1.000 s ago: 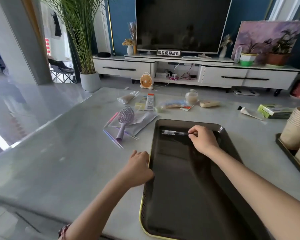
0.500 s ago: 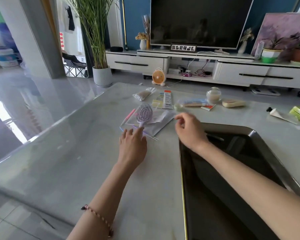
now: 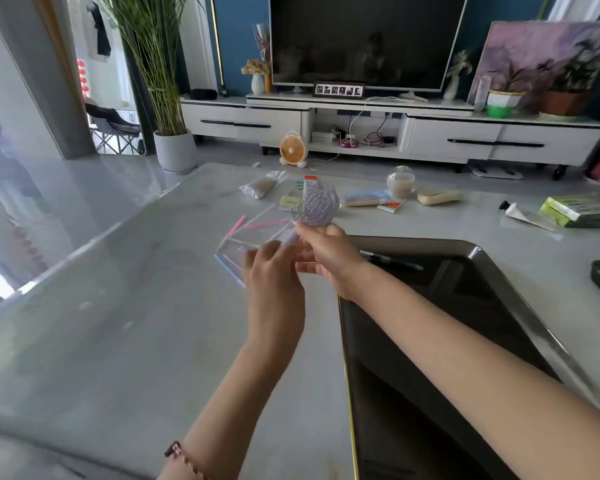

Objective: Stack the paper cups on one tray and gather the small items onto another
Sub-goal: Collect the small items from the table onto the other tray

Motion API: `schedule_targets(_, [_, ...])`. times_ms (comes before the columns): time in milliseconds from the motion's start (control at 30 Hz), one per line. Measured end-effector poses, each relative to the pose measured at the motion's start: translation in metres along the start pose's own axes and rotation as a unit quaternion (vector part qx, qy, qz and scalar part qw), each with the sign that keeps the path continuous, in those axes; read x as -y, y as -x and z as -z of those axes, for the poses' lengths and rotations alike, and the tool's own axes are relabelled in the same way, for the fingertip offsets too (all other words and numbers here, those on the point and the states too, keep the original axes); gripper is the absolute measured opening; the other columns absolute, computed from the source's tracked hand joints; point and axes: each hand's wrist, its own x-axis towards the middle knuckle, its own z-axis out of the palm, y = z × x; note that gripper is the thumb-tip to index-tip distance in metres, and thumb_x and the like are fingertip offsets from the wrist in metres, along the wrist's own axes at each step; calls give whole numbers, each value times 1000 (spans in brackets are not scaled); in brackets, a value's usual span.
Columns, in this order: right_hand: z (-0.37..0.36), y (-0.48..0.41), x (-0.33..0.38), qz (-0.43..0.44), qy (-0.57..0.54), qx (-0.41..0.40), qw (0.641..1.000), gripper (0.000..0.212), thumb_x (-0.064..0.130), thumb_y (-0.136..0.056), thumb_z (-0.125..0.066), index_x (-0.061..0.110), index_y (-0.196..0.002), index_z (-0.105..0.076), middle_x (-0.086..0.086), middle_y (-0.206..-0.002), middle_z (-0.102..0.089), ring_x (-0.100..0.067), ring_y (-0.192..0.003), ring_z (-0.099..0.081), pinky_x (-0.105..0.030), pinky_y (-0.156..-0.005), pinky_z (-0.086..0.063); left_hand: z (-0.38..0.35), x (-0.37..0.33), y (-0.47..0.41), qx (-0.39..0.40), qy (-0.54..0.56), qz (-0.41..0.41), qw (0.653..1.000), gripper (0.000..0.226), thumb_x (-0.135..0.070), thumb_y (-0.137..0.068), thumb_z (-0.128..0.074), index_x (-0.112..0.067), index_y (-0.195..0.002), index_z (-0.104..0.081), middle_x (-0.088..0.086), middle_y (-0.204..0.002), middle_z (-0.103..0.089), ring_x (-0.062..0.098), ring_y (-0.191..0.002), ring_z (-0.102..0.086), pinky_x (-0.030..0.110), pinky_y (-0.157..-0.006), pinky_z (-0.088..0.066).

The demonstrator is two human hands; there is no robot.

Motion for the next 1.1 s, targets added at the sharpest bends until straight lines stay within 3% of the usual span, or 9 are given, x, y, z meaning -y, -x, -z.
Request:
schedule_targets(167, [65, 21, 13, -45, 51, -98, 993, 10, 11, -92, -44, 7, -89, -53, -3, -70, -53, -13, -53, -48, -16, -43, -37, -10, -53, 32, 112, 55, -136, 983, 27, -18, -90, -46, -10, -109, -64, 7, -95, -70, 18, -84, -49, 24, -73, -35])
schedule_targets(267, [120, 40, 4, -73, 124, -156, 977, 13, 9, -91, -48, 3, -97, -56, -5, -70, -54, -13, -50, -44, -14, -38, -36, -21, -51, 32, 224, 6, -97, 970, 32, -26, -92, -40, -18, -110, -64, 0, -108, -68, 23, -104, -55, 30, -90, -37])
schedule_targets(400, [174, 63, -13, -61, 212, -229, 948, 15, 9, -87, -53, 7, -72, -55, -12, -77, -56, -19, -54, -49, -28, -53, -39, -36, -39, 29, 313, -82, -42, 945, 28, -21, -94, -41, -19, -114, -62, -2, -122, -59, 19, -128, -39, 43, -110, -24])
schedule_targets(533, [194, 68, -29, -48, 312, -264, 911, 10, 10, -80, -58, 6, -88, -58, -17, -92, -66, -35, -82, -61, -42, -76, -50, -42, -30, 21, 257, -31, -1, 966, 28, -13, -90, -46, -13, -110, -65, 4, -113, -65, 25, -118, -49, 38, -103, -35])
schedule_targets(600, [194, 68, -29, -56, 346, -268, 897, 20, 13, -81, -57, 12, -100, -54, -18, -101, -64, -37, -91, -61, -40, -74, -51, -39, -27, 18, 222, -19, 25, 975, 27, -12, -90, -47, -13, -110, -65, 5, -115, -64, 27, -117, -50, 35, -102, -35])
schedule_targets(767, [160, 75, -7, 25, 522, -324, 788, 42, 14, -84, -56, 5, -124, -50, -23, -123, -49, -39, -116, -43, -43, -96, -39, -17, 4, 1, 169, -91, 118, 974, 37, -7, -88, -46, -13, -122, -57, 10, -132, -53, 30, -126, -41, 37, -104, -29])
schedule_targets(833, [127, 73, 4, 116, 476, -272, 828, 35, 12, -84, -56, 6, -118, -53, -16, -113, -55, -33, -110, -48, -37, -91, -40, -2, 19, -8, 99, -33, 208, 973, 42, 2, -83, -43, -8, -121, -58, 16, -129, -54, 32, -121, -47, 34, -98, -35])
schedule_targets(933, [57, 57, 9, 141, 433, -68, 888, 26, 18, -89, -55, 9, -113, -56, -5, -98, -59, -21, -95, -57, -24, -74, -39, 19, 44, -18, 25, 61, 338, 939, 46, 7, -79, -39, -3, -120, -57, 19, -126, -56, 30, -117, -51, 30, -95, -39])
schedule_targets(1100, [-38, -2, -15, 96, 539, 55, 835, 59, 42, -89, -53, 4, -132, -40, -15, -136, -45, -30, -126, -41, -35, -103, -36, 31, 74, -19, 12, 137, 407, 903, 44, 7, -81, -39, -1, -120, -58, 17, -125, -59, 28, -115, -53, 30, -93, -41])
